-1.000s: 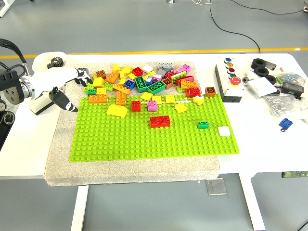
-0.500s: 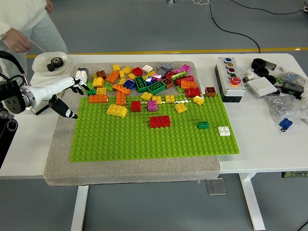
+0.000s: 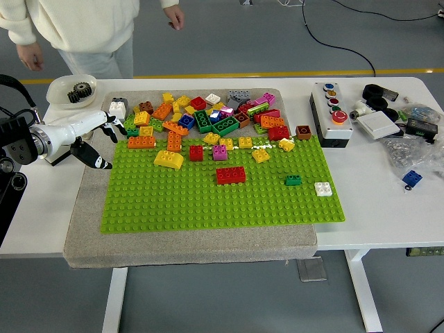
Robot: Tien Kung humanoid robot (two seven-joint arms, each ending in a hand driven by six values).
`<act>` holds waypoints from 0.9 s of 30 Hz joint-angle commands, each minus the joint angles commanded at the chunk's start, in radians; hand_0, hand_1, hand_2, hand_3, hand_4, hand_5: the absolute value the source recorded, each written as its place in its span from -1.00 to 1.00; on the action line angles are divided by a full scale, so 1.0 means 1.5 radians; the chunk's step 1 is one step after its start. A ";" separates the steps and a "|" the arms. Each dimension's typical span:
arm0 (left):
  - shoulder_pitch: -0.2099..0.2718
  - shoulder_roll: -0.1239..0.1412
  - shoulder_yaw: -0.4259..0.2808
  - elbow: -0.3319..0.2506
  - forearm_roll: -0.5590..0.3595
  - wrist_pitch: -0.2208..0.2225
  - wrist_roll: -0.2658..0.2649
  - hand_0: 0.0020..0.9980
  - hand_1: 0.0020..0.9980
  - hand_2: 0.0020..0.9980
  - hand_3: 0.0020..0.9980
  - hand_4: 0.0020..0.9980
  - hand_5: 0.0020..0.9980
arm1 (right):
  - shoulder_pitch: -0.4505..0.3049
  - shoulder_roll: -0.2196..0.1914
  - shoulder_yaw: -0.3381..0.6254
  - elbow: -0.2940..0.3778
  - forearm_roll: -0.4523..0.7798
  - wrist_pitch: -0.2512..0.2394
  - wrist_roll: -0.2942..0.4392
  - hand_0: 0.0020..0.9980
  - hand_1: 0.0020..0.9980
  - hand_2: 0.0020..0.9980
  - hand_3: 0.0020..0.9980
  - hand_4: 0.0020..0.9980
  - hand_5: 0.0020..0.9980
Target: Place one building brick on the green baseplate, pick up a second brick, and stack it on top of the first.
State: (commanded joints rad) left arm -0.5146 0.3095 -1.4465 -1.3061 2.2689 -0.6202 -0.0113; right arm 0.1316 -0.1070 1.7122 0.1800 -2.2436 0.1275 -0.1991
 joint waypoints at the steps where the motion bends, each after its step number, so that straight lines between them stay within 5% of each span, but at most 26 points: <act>1: 0.000 0.000 0.000 0.000 0.000 0.001 0.000 0.54 0.30 0.03 0.11 0.57 -1.00 | 0.000 0.000 0.000 0.000 0.000 0.000 0.000 0.50 0.31 0.45 0.23 0.64 -0.44; 14: 0.001 0.002 0.009 -0.004 -0.024 0.001 -0.003 0.52 0.30 0.05 0.12 0.67 -1.00 | 0.001 0.000 0.003 0.000 0.002 0.000 0.000 0.50 0.32 0.45 0.23 0.64 -0.44; 15: 0.001 0.002 0.010 -0.006 -0.031 -0.001 -0.002 0.59 0.41 0.18 0.44 0.92 -0.97 | 0.001 0.000 0.003 0.000 0.002 0.000 0.000 0.50 0.32 0.45 0.23 0.64 -0.44; 27: -0.005 -0.010 0.012 -0.017 -0.066 -0.017 0.007 0.70 0.48 0.40 0.53 0.99 -0.90 | 0.000 -0.002 0.004 0.000 0.002 -0.001 0.000 0.50 0.32 0.45 0.23 0.65 -0.44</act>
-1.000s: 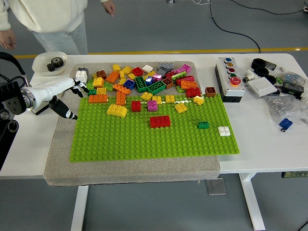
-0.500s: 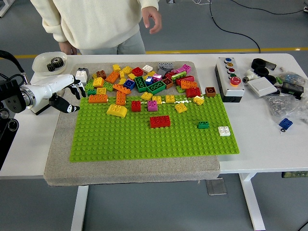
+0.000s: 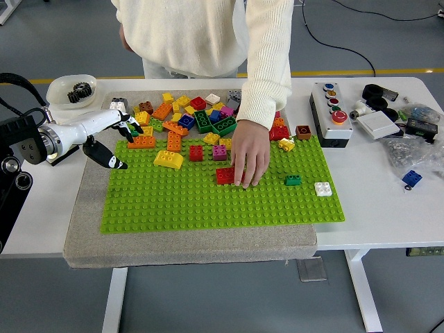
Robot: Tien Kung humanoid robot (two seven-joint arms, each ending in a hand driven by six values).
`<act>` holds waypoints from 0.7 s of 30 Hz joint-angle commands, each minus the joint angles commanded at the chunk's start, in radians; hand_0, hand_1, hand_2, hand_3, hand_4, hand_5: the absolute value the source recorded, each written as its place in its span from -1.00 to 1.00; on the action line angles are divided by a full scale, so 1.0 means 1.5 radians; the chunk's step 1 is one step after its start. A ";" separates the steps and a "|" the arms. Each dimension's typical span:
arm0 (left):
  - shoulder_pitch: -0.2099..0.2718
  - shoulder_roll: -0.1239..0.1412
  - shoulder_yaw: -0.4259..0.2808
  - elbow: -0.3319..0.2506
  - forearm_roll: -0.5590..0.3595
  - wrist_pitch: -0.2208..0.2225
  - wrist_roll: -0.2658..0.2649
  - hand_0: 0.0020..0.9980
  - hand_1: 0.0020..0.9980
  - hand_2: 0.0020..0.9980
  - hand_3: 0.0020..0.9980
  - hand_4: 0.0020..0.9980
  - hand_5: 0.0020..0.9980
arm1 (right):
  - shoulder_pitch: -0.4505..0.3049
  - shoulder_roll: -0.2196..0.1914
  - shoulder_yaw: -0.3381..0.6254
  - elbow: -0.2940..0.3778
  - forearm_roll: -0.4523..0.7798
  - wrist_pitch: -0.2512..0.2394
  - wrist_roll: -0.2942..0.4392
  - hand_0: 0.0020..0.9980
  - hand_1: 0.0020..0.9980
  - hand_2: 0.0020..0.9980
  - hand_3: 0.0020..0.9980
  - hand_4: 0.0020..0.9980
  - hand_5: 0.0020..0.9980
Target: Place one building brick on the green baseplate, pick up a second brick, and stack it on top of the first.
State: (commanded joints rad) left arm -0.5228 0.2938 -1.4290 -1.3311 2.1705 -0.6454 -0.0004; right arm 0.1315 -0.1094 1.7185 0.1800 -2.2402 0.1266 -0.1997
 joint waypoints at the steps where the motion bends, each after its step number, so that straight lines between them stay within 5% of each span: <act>1: -0.001 0.000 -0.003 0.001 0.001 0.000 0.000 0.70 0.48 0.40 0.53 0.99 -0.90 | 0.000 0.000 0.000 0.000 0.000 0.000 0.000 0.50 0.32 0.45 0.23 0.65 -0.44; 21: 0.007 -0.012 -0.035 -0.017 0.008 0.000 0.014 0.71 0.48 0.40 0.53 1.00 -0.87 | -0.002 0.000 0.002 0.000 0.000 -0.001 0.000 0.50 0.32 0.45 0.24 0.66 -0.44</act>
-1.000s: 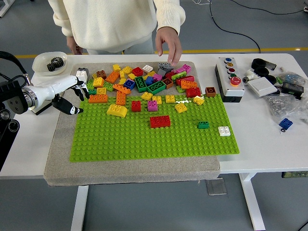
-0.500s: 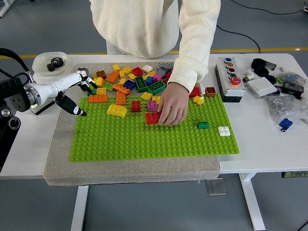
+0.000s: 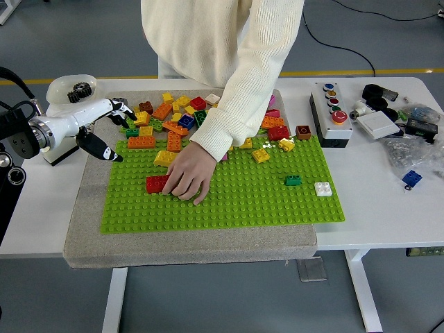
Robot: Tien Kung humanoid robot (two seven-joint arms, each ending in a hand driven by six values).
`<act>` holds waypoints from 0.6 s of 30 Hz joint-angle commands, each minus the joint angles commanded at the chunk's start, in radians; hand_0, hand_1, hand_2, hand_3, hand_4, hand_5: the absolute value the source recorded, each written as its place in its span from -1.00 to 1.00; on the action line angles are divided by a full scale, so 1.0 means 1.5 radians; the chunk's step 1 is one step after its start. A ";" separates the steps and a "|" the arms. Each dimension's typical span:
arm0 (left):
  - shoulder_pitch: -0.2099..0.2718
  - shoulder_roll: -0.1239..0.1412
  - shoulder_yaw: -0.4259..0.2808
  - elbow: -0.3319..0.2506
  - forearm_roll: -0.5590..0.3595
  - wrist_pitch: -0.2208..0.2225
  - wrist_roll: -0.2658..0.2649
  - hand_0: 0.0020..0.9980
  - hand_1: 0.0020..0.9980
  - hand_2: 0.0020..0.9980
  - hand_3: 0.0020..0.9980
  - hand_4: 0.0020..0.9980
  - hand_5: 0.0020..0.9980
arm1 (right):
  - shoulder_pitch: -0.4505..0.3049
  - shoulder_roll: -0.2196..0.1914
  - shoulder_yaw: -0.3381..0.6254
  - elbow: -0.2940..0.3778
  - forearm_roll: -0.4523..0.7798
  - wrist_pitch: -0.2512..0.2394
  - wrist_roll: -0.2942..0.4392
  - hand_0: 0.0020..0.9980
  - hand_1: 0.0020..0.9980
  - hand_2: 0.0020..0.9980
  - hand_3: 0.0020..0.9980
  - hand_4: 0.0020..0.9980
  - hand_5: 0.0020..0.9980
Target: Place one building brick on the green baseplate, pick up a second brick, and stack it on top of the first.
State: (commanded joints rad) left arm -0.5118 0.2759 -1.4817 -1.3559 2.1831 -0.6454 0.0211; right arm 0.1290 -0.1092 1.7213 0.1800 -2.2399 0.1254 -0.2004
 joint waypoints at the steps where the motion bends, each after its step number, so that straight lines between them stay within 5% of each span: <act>1: 0.003 -0.001 0.001 -0.001 0.002 0.000 0.000 0.71 0.48 0.40 0.53 1.00 -0.87 | 0.000 0.000 0.000 0.000 0.000 0.000 0.000 0.50 0.32 0.45 0.24 0.66 -0.44; 18: 0.019 -0.047 0.028 -0.008 0.053 0.000 0.049 0.70 0.48 0.40 0.52 1.00 -0.81 | 0.002 -0.001 -0.004 0.000 -0.005 0.001 0.001 0.50 0.32 0.45 0.24 0.66 -0.43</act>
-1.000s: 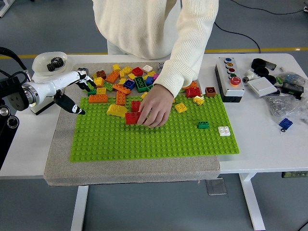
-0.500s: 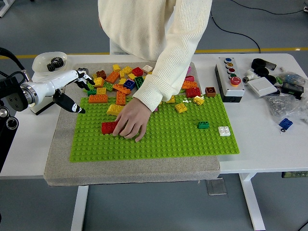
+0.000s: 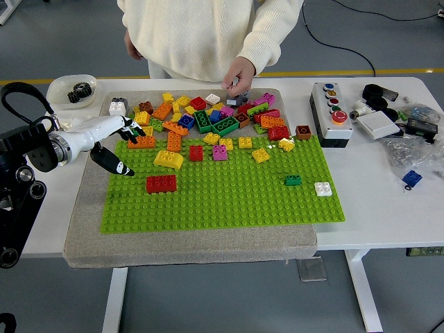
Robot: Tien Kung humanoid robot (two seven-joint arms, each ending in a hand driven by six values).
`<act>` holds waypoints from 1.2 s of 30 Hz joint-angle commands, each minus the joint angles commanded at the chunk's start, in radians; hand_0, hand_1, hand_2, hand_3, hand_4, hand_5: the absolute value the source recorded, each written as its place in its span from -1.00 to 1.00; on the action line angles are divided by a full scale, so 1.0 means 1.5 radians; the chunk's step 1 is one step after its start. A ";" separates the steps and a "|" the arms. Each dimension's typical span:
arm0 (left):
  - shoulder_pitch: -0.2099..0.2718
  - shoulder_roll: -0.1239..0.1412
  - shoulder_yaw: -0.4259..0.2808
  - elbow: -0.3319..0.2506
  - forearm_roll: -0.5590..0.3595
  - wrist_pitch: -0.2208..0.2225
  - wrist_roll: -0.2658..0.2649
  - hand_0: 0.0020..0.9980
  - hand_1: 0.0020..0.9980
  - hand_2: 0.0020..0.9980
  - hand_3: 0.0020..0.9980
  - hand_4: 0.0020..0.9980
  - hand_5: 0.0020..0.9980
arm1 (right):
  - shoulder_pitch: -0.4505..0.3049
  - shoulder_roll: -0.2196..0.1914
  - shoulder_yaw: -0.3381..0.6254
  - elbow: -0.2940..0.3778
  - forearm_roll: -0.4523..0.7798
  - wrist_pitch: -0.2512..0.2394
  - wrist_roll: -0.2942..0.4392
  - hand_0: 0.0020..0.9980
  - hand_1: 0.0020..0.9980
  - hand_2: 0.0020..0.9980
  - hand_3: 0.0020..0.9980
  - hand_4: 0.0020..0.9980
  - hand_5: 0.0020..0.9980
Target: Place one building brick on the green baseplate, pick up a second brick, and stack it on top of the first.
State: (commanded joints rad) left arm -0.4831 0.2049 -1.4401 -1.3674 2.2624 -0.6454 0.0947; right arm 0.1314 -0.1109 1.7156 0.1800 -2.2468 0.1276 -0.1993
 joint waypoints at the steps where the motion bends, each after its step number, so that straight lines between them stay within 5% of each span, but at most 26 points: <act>1: 0.000 -0.003 0.003 0.001 0.002 0.000 0.006 0.70 0.48 0.40 0.52 1.00 -0.81 | 0.000 0.000 0.000 0.000 -0.001 0.000 0.000 0.50 0.32 0.45 0.24 0.66 -0.43; 25: 0.031 -0.033 0.056 -0.056 -0.028 0.000 0.078 0.69 0.47 0.39 0.51 1.00 -0.78 | 0.000 -0.005 0.003 0.000 -0.001 0.000 -0.002 0.50 0.32 0.45 0.24 0.67 -0.42; 36: 0.029 -0.037 0.093 -0.033 -0.021 0.000 0.054 0.69 0.46 0.36 0.49 1.00 -0.78 | 0.001 -0.005 0.002 0.000 0.002 0.000 -0.002 0.50 0.31 0.45 0.24 0.66 -0.42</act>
State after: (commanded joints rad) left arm -0.4395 0.1487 -1.3000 -1.4165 2.2306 -0.6454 0.1754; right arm 0.1330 -0.1183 1.7190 0.1800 -2.2443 0.1273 -0.2027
